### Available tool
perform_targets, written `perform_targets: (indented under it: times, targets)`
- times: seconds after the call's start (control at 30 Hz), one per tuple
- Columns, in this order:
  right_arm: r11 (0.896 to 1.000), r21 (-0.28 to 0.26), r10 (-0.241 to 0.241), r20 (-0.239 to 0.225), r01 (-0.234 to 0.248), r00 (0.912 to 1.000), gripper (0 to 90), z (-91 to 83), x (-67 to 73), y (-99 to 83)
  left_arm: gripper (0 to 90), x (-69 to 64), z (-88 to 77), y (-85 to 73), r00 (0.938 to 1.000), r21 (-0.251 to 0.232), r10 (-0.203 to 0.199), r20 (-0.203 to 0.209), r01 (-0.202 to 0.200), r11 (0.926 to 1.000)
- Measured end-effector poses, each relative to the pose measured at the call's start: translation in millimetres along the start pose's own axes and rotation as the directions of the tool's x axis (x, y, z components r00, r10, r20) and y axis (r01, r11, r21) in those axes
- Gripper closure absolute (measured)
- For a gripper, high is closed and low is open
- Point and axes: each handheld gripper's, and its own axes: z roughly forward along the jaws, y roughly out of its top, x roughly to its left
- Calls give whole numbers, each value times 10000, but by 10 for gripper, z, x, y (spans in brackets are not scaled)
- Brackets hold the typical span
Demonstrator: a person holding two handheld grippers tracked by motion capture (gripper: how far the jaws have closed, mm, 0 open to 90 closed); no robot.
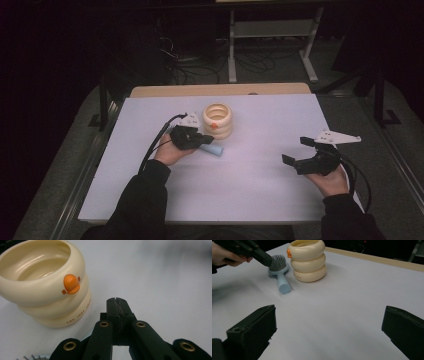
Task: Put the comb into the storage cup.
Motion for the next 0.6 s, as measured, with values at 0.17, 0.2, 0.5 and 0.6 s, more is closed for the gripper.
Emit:
perform_targets:
  times: [0.17,0.2,0.5,0.6]
  targets:
    - [10000,53,-21,-18,21,10000,0,4,5,-1,900,3,81,-5,10000,15,-8,98,8,10000]
    - [10000,59,-21,-17,21,10000,0,5,5,-2,900,2,99,-7,9999,57,-8,136,7,10000]
    - [10000,54,-29,-46,29,10000,0,6,14,-4,900,15,231,-18,9999,337,-64,143,59,9994]
    - [10000,52,-31,-48,32,10000,0,6,15,-4,900,22,275,-22,9999,481,-12,138,5,9988]
